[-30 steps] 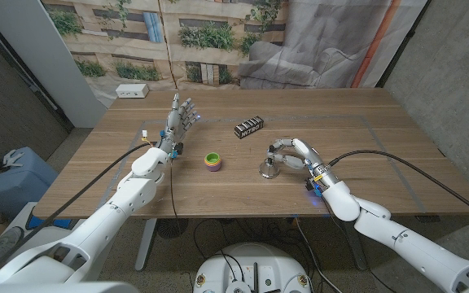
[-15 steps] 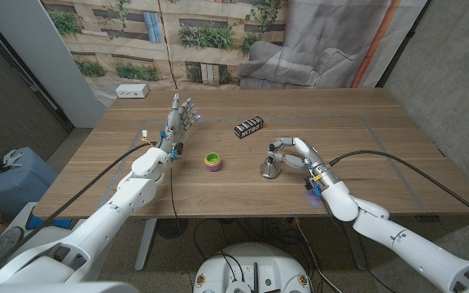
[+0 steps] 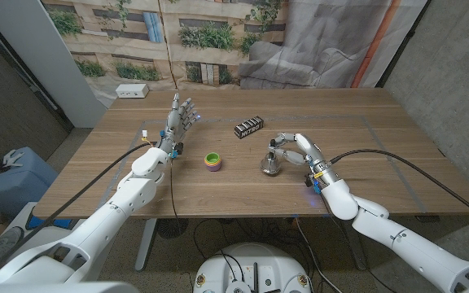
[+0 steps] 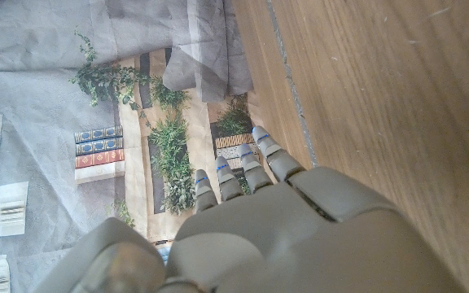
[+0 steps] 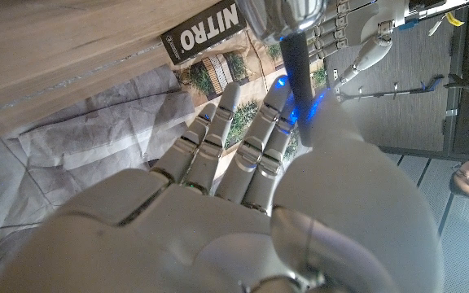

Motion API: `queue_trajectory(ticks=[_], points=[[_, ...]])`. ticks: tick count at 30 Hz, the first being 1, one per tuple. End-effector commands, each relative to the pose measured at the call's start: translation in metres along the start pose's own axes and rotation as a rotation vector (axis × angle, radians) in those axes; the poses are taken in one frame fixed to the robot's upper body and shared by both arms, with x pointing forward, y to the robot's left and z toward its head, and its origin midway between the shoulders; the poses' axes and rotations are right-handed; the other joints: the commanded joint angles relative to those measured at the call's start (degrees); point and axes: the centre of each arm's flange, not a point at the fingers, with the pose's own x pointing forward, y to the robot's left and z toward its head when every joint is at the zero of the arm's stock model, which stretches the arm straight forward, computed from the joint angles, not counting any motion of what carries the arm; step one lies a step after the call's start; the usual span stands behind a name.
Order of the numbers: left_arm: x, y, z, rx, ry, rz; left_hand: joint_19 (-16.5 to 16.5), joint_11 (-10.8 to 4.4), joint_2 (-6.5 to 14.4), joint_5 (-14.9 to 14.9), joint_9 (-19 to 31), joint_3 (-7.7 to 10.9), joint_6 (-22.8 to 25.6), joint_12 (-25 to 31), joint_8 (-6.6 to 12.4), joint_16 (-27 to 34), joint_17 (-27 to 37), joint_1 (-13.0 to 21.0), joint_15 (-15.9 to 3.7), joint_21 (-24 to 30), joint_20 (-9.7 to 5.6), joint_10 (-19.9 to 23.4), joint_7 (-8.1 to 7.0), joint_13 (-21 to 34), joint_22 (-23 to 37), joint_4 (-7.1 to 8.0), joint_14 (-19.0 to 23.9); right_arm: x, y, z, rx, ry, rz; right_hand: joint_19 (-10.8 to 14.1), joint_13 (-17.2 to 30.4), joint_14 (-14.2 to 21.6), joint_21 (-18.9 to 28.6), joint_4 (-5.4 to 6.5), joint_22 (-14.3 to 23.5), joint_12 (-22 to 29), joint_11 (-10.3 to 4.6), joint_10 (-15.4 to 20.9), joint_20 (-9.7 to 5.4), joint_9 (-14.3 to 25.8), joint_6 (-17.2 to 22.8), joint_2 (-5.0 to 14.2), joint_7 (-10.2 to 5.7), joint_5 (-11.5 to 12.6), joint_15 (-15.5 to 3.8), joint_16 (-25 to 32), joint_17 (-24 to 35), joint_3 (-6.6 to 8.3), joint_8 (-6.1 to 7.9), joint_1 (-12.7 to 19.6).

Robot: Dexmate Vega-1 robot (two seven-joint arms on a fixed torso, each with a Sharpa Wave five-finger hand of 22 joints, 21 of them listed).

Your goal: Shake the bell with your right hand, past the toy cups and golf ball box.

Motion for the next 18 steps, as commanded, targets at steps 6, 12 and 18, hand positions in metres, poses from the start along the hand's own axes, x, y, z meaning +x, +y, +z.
queue_trajectory(ticks=[6,12,18], points=[[0.0,0.0,0.0,0.0,0.0,0.0,0.5,-0.21,0.5,0.4,0.2,0.07,0.0,0.3,0.09,0.3,0.3,0.0,-5.64,0.4,-0.02,0.1,-0.45,0.3,0.3,0.4,0.5,0.008,-0.022,0.008,-0.019,0.017,-0.051,0.5,0.2,0.6,0.2,0.27,0.3,-0.3,0.17,0.3,-4.23,0.1,1.6,1.24,-1.83,0.2,-9.18,-0.5,0.0,0.16,-0.17,1.6],[0.0,0.0,0.0,0.0,0.0,0.0,0.6,-0.24,0.5,0.4,0.2,0.07,0.0,0.3,0.09,0.3,0.3,0.0,-5.65,0.4,-0.06,0.0,-0.45,0.3,0.3,0.41,0.5,0.011,-0.026,0.011,-0.026,0.011,-0.054,0.6,0.1,0.4,0.2,0.2,0.3,-0.6,0.13,0.1,-4.27,0.1,1.2,1.08,-2.05,0.1,-9.25,-0.7,0.0,0.03,-0.39,1.8],[0.0,0.0,0.0,0.0,0.0,0.0,0.5,-0.24,0.5,0.4,0.2,0.07,0.0,0.3,0.09,0.3,0.3,0.0,-5.61,0.4,-0.04,0.1,-0.45,0.3,0.3,0.4,0.5,0.016,-0.029,0.014,-0.037,0.009,-0.064,0.5,0.1,0.3,0.2,0.13,0.3,-0.9,0.09,-0.2,-4.35,0.2,1.0,1.09,-2.12,0.1,-9.31,-0.8,0.0,-0.02,-0.56,2.2]])
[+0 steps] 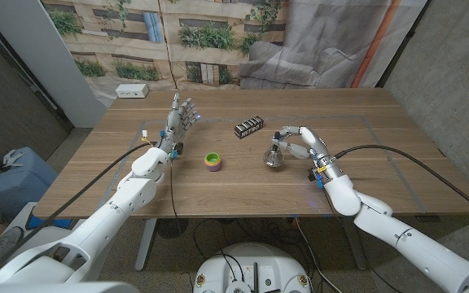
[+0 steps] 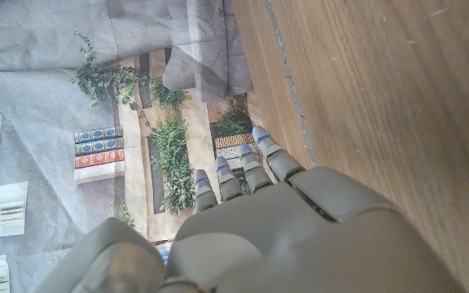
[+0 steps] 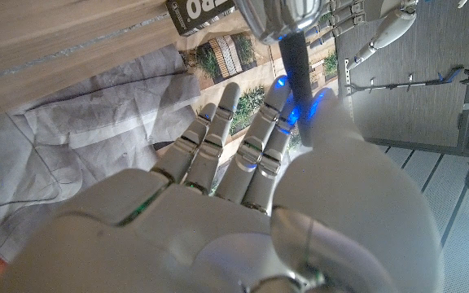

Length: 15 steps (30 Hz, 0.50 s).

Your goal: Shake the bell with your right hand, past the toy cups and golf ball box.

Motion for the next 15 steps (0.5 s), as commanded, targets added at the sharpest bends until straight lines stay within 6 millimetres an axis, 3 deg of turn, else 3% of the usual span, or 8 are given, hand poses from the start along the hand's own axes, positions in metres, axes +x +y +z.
queue_trajectory(ticks=[1,15], points=[[0.0,0.0001,0.0001,0.0,0.0,0.0,0.6,-0.16,0.5,0.4,0.2,0.07,0.0,0.3,0.09,0.3,0.3,0.0,-5.63,0.4,-0.01,0.1,-0.45,0.3,0.3,0.4,0.5,0.0088,-0.0096,0.0058,-0.019,0.001,-0.021,0.5,0.2,0.2,0.2,0.14,0.3,-0.2,0.07,-0.2,-4.35,0.1,1.2,1.14,-1.95,0.2,-9.31,-0.2,0.0,0.0,-0.3,2.3],[0.0001,0.0001,0.0001,0.0,0.0,0.0,0.5,-0.19,0.5,0.4,0.2,0.07,0.0,0.3,0.1,0.3,0.3,0.0,-5.58,0.4,-0.01,0.0,-0.45,0.3,0.3,0.4,0.5,0.0172,-0.0157,0.0071,-0.031,0.036,-0.045,0.4,0.4,0.2,0.1,0.4,0.3,-0.4,0.06,-0.3,-4.26,0.2,1.3,1.5,-1.84,0.1,-9.27,-0.3,0.0,-0.12,-0.39,2.3]])
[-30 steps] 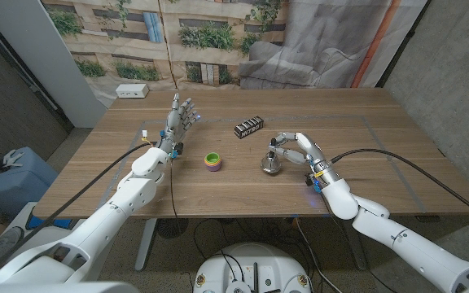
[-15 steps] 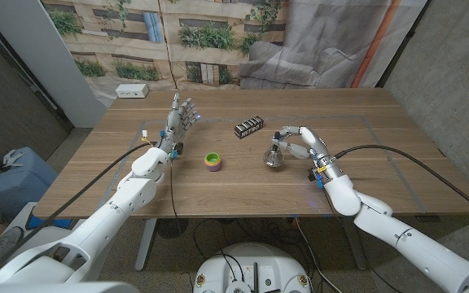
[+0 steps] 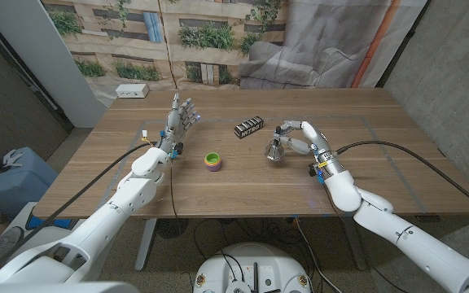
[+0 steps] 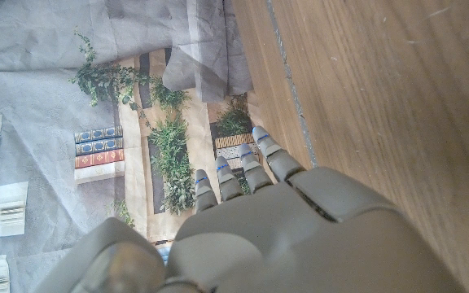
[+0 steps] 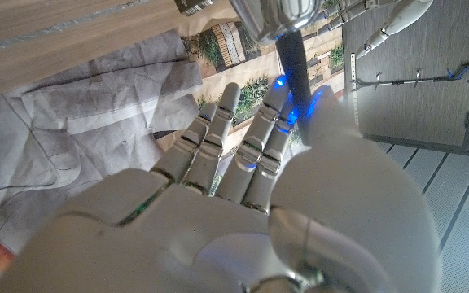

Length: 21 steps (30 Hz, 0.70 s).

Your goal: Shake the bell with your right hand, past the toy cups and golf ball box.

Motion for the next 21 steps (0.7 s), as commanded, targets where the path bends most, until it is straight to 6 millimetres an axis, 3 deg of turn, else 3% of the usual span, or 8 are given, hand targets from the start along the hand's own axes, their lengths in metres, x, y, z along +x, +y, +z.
queue_trajectory(ticks=[1,21], points=[[0.0001,0.0001,0.0001,0.0,0.0,0.0,0.5,-0.2,0.5,0.4,0.2,0.07,0.0,0.3,0.1,0.3,0.3,0.0,-5.58,0.4,-0.07,0.1,-0.45,0.3,0.3,0.4,0.5,0.0077,-0.0051,0.0012,-0.005,0.035,-0.01,0.5,0.2,0.3,0.1,0.25,0.3,0.0,-0.16,-0.1,-4.22,0.2,1.7,1.35,-1.58,0.2,-9.26,-0.1,0.1,0.03,-0.03,0.7],[0.0,0.0002,0.0,0.0,0.0,0.0,0.6,-0.22,0.5,0.4,0.2,0.07,0.0,0.3,0.1,0.3,0.3,0.0,-5.62,0.4,-0.05,0.1,-0.45,0.3,0.3,0.4,0.5,0.0146,-0.0038,-0.0032,0.115,0.159,0.074,0.0,0.7,0.3,0.0,0.37,0.3,0.2,-0.17,0.5,-3.85,0.2,2.0,1.73,-1.29,0.1,-9.23,-0.2,0.2,-0.14,-0.09,0.9]])
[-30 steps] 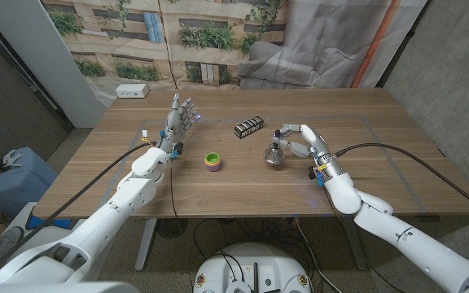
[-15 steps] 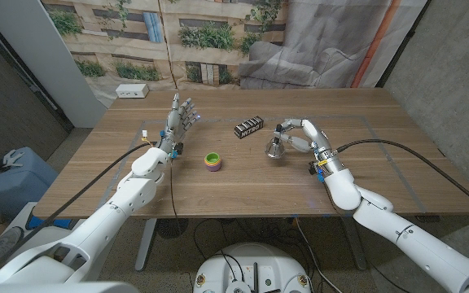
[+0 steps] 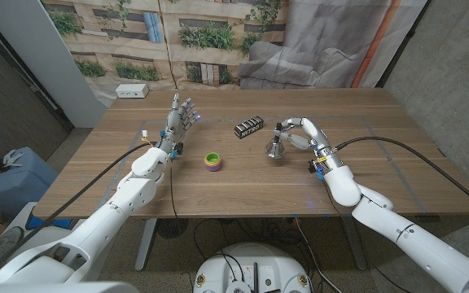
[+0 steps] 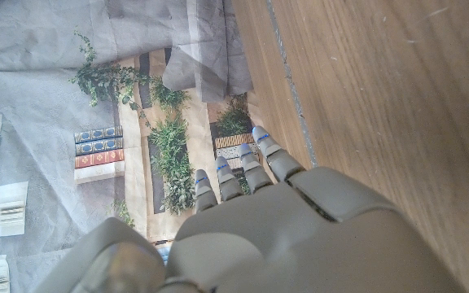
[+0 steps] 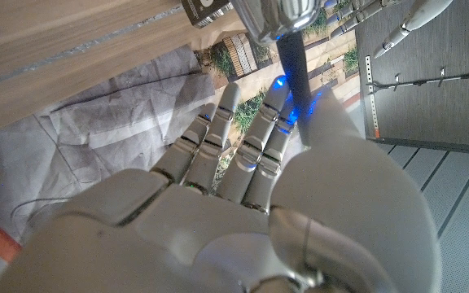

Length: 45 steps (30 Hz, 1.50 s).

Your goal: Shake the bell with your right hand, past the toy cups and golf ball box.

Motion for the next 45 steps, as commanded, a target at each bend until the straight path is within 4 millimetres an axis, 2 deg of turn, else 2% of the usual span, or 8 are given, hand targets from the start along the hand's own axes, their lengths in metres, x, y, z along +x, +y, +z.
queue_trajectory(ticks=[1,26,34,45], points=[[0.0,-0.0001,0.0001,0.0,0.0,0.0,0.5,-0.2,0.5,0.4,0.2,0.07,0.0,0.3,0.1,0.3,0.3,0.0,-5.63,0.4,-0.04,0.0,-0.45,0.3,0.3,0.4,0.5,0.0054,-0.0016,0.0005,0.071,0.066,0.049,-0.1,0.3,0.2,-0.1,0.15,0.3,0.2,-0.17,0.6,-3.83,0.2,2.0,1.52,-1.33,0.3,-9.22,-0.2,0.1,0.09,0.19,1.1],[-0.0001,-0.0001,0.0002,0.0,0.0,0.0,0.6,-0.19,0.5,0.4,0.2,0.07,0.1,0.3,0.11,0.3,0.3,0.0,-5.6,0.4,0.0,0.1,-0.45,0.3,0.3,0.41,0.5,0.0076,-0.0031,-0.0001,0.232,0.174,0.105,-1.0,1.2,0.5,-0.3,0.21,0.2,1.1,-0.15,2.9,-3.62,0.3,2.3,2.22,-0.05,0.2,-9.28,-0.1,0.4,-0.08,0.07,1.3],[0.0,-0.0001,0.0002,0.0,0.0,0.0,0.5,-0.2,0.5,0.4,0.2,0.07,0.1,0.3,0.11,0.3,0.3,0.0,-5.58,0.4,-0.03,0.1,-0.45,0.3,0.3,0.4,0.5,0.0083,-0.0026,-0.0057,0.311,0.194,0.129,-1.1,1.3,0.5,-0.3,0.17,0.2,1.2,-0.12,3.2,-3.68,0.3,2.4,2.3,0.01,0.2,-9.22,-0.2,0.4,-0.13,0.01,1.3],[0.0,0.0,0.0002,0.0,0.0,0.0,0.5,-0.23,0.5,0.4,0.2,0.07,0.0,0.3,0.1,0.3,0.3,0.0,-5.62,0.4,-0.02,0.1,-0.45,0.3,0.3,0.4,0.5,0.0052,-0.0037,-0.0016,0.205,0.094,0.055,-1.0,1.3,0.3,-0.3,-0.08,0.2,0.5,0.0,2.4,-3.78,0.3,1.7,2.02,0.04,0.2,-9.19,-0.3,0.5,-0.32,-0.4,1.6]])
